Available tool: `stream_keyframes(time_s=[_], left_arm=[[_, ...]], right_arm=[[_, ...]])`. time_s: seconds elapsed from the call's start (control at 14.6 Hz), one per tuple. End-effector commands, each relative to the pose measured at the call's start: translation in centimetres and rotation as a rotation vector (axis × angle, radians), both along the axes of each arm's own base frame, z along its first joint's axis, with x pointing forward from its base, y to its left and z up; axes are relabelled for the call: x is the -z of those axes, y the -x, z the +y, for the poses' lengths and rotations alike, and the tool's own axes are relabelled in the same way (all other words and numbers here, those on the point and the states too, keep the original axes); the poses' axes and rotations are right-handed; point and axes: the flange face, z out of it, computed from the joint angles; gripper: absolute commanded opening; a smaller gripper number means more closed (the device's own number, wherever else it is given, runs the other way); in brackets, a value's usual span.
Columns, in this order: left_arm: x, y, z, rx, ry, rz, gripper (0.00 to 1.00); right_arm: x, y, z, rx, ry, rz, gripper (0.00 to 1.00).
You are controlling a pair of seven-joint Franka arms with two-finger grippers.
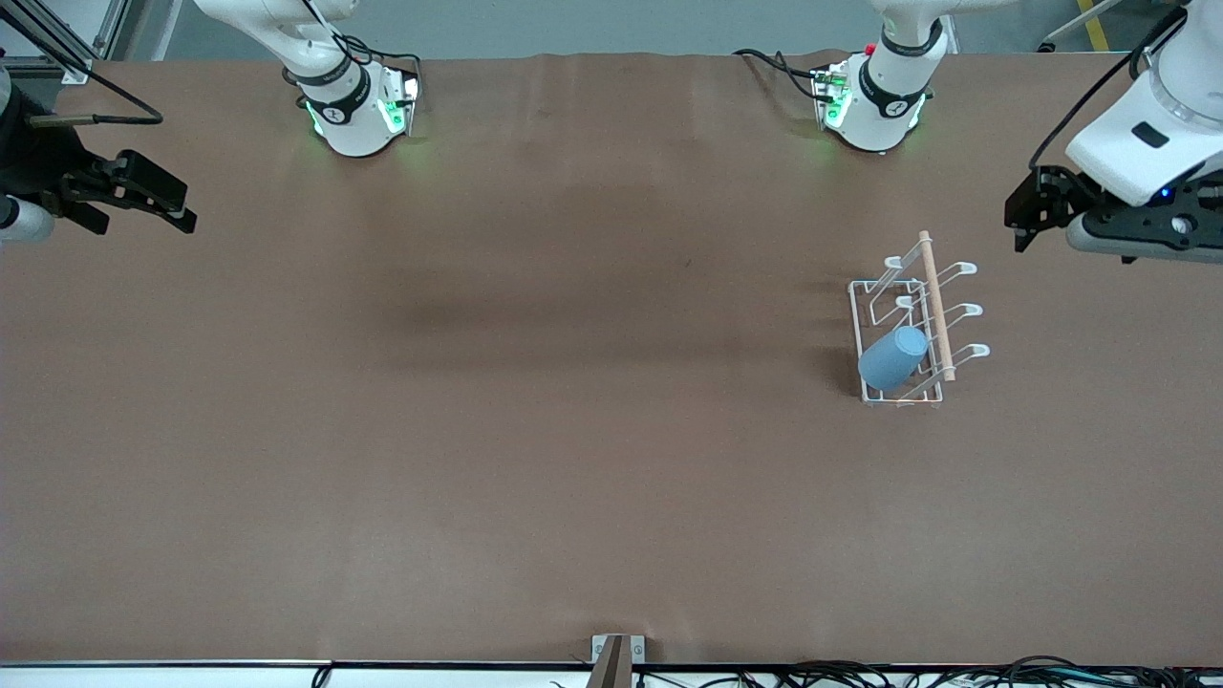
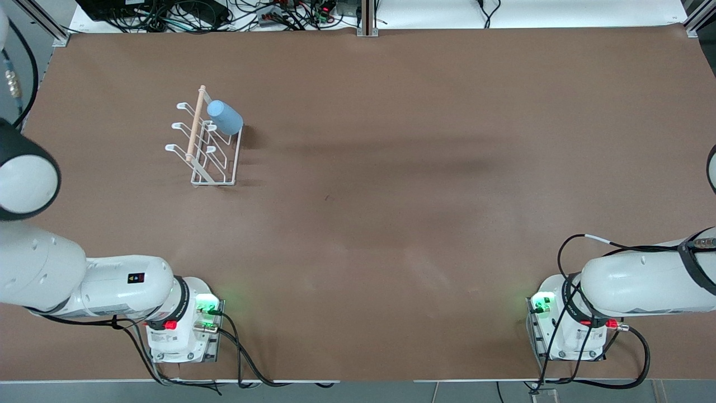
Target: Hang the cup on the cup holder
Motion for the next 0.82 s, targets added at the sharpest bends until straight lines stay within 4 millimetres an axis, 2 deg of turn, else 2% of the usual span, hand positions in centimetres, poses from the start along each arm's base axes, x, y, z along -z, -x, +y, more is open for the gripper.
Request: stream_keyframes(time_s=[0.0, 0.14, 0.34, 0.75], left_arm=[[0.5, 2.9, 1.2, -0.072, 0.047, -0.013, 1.0], [0.9, 3.9, 2.4, -0.107, 0.076, -0.001, 1.0], [0.8, 4.3, 4.6, -0.186, 0.099, 0.001, 1.0], [1.1, 4.4, 3.6, -0.198, 0.111, 0.012, 1.0]], right_arm=[[-0.2, -0.2, 0.1, -0.009, 0.007, -0.006, 1.0], [-0.4, -0.1, 0.3, -0.012, 0.008, -0.011, 1.0], [-0.4, -0.1, 0.3, -0.012, 0.008, -0.011, 1.0], [-0.4, 0.0, 0.1, -0.009, 0.009, -0.006, 1.0]])
